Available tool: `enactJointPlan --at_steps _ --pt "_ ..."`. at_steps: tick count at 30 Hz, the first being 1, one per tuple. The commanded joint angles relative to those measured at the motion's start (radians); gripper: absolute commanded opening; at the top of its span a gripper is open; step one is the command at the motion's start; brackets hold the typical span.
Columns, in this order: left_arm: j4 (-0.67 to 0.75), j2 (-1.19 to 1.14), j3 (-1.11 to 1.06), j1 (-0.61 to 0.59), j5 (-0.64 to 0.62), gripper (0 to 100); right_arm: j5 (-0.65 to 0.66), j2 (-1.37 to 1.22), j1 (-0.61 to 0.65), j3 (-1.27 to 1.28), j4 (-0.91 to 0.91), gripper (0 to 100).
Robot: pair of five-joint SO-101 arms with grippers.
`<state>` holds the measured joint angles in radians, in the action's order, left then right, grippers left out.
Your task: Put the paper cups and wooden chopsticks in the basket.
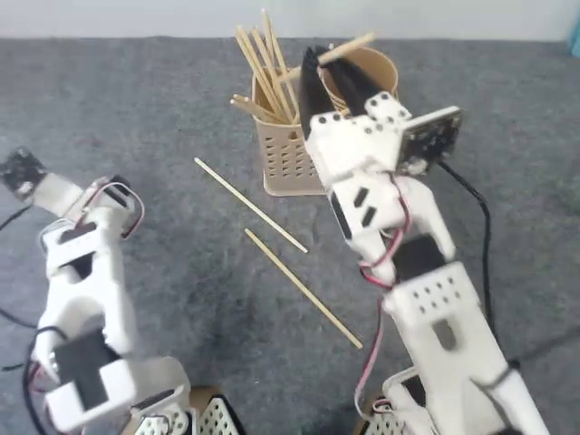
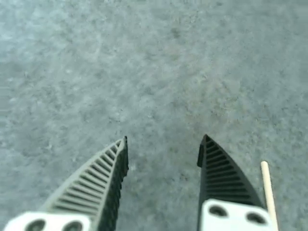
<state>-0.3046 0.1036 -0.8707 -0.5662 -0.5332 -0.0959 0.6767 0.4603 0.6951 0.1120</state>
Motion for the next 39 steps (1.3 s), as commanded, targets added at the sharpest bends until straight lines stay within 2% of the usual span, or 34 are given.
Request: enactJointPlan --at_steps 1,7,10,13,19,21,29,35,39 --pt "0.035 0.087 -0.013 0.026 0.031 23 0.035 -0.130 -0.019 -0.014 0.142 0.8" --pt "0.035 0.086 -0.012 0.034 0.031 23 0.038 -0.229 -0.073 -0.014 0.070 0.9" --pt "0.035 0.087 -0.013 0.037 0.031 23 0.043 -0.232 -0.077 -0.025 -0.041 0.9" --pt "0.035 0.087 -0.013 0.037 0.031 23 0.101 -0.252 -0.070 -0.086 -0.223 1.8" --pt "0.035 0.087 -0.015 0.037 0.031 23 0.124 -0.315 -0.061 -0.262 -0.538 24.2" --pt "0.035 0.087 -0.015 0.035 0.031 23 0.123 -0.302 -0.061 -0.310 -0.622 26.4" --pt "0.035 0.087 -0.015 0.034 0.031 23 0.012 0.008 -0.053 -0.348 -0.825 26.4" --pt "0.034 0.087 -0.015 0.031 0.031 23 0.017 0.280 -0.031 -0.305 -0.886 26.4" --pt "0.034 0.087 -0.016 0.031 0.031 23 0.017 0.437 -0.033 -0.261 -0.993 26.3"
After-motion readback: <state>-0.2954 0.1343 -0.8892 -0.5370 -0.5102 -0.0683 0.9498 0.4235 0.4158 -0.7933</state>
